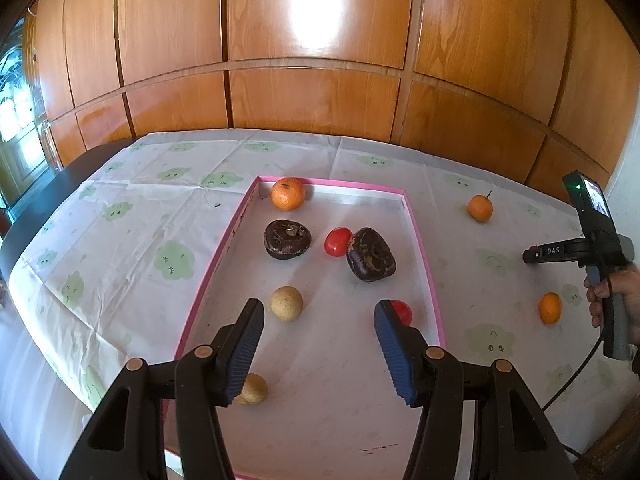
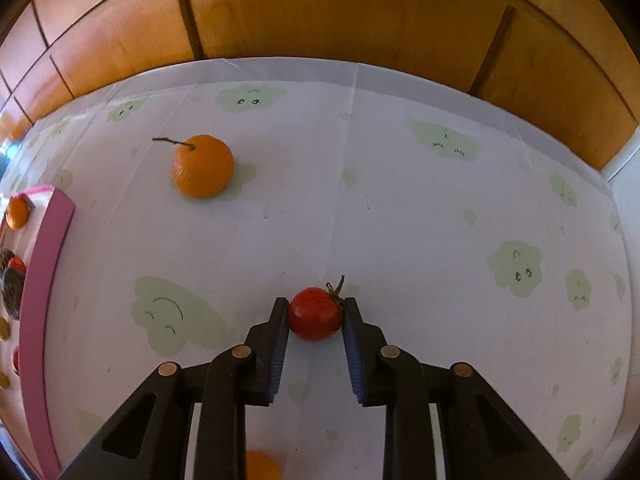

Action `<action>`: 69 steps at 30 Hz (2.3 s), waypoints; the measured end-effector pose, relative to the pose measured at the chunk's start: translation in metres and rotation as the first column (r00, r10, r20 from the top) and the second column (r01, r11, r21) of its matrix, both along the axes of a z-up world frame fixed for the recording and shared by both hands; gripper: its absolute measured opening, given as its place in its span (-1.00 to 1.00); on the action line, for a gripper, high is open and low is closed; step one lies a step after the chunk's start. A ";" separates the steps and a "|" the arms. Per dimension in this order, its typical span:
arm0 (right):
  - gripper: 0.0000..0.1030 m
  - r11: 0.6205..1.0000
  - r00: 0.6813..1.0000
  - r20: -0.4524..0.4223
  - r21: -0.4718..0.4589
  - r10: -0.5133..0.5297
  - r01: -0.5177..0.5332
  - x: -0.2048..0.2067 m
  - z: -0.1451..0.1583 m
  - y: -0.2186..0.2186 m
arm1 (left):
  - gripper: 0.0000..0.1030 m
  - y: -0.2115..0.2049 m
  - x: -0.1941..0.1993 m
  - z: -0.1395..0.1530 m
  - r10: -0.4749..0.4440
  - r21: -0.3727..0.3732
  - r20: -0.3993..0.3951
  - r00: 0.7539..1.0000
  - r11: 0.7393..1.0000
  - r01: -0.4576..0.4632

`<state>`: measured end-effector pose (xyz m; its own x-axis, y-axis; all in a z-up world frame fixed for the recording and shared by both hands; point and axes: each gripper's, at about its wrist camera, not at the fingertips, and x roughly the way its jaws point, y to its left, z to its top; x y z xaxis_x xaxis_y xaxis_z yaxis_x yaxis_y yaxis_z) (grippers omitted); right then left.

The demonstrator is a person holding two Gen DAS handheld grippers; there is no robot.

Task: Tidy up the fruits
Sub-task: 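Carry the red tomato into the pink tray and open the right tool, then grasp a large orange with the left tool while the right tool reaches toward a tangerine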

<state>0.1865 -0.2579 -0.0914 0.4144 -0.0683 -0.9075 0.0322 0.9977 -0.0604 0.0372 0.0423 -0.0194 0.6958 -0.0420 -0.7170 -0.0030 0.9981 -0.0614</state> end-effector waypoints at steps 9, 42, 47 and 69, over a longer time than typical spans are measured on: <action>-0.49 0.982 0.984 0.089 0.093 0.156 -0.165 -0.025 0.033 0.053 | 0.13 0.003 -0.001 0.000 0.006 -0.010 0.006 1.000 1.000 -0.006; -0.47 0.789 0.855 0.107 0.340 0.508 -0.512 -0.067 0.032 0.251 | 0.13 0.061 -0.020 0.004 0.158 -0.038 0.030 0.987 0.987 -0.157; -0.47 0.798 0.860 0.110 0.330 0.499 -0.505 -0.072 0.033 0.244 | 0.13 0.060 -0.020 0.003 0.156 -0.033 0.028 0.987 0.987 -0.155; -0.44 0.913 0.929 0.195 0.204 0.316 -0.353 -0.092 0.070 0.111 | 0.13 0.026 -0.021 0.010 0.065 0.000 0.038 0.997 0.998 -0.065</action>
<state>0.0950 -0.1465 -0.0213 0.5118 0.3026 -0.8040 -0.3158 0.9367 0.1515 0.0161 0.0683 -0.0098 0.7235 0.0055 -0.6903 -0.0659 0.9959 -0.0612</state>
